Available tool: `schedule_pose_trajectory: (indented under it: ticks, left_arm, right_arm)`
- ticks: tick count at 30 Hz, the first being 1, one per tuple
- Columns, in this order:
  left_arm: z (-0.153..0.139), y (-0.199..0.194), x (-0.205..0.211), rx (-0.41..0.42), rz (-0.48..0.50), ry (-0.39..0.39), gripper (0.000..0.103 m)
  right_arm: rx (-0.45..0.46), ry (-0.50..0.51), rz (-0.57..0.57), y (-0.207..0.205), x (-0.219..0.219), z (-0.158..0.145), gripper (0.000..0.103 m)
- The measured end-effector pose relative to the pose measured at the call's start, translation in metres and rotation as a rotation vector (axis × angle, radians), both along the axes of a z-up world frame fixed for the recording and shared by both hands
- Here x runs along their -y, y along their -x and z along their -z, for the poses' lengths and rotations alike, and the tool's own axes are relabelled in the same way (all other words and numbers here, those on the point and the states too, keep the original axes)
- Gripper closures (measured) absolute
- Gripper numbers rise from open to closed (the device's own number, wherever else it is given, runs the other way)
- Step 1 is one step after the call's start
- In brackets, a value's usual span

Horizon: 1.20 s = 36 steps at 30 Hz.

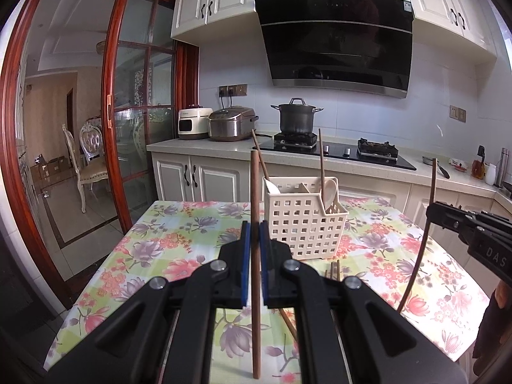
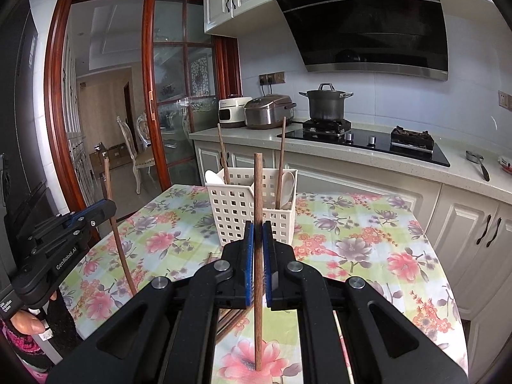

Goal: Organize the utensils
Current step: 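Lift both chopsticks upright and carry them over the white caddy, then lower the chopsticks into the caddy and open both tools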

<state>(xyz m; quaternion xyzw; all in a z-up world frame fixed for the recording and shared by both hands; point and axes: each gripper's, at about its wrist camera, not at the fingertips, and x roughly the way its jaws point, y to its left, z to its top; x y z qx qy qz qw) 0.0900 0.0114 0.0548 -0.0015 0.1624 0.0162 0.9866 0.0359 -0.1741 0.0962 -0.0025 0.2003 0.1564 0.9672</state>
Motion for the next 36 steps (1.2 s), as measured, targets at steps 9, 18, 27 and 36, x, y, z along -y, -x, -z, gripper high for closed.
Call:
schedule_pose_trajectory:
  ticks: [9, 18, 27, 36]
  left_arm:
    - [0.001, -0.002, -0.002, 0.006, -0.003, 0.006, 0.097]
    - [0.000, -0.002, -0.001, 0.011, -0.004, 0.006, 0.097]
    - [-0.009, -0.006, 0.003, 0.022, 0.015, -0.002, 0.097]
    - [-0.030, -0.027, 0.008, 0.028, 0.038, -0.019, 0.097]
  right_arm:
    - [0.012, 0.001, 0.001, 0.003, -0.002, -0.002, 0.097]
    - [0.023, -0.002, -0.003, 0.005, -0.004, -0.005, 0.097]
    - [0.050, 0.008, 0.001, -0.004, -0.004, -0.014, 0.097]
    - [0.067, 0.020, -0.002, -0.028, -0.004, -0.025, 0.097]
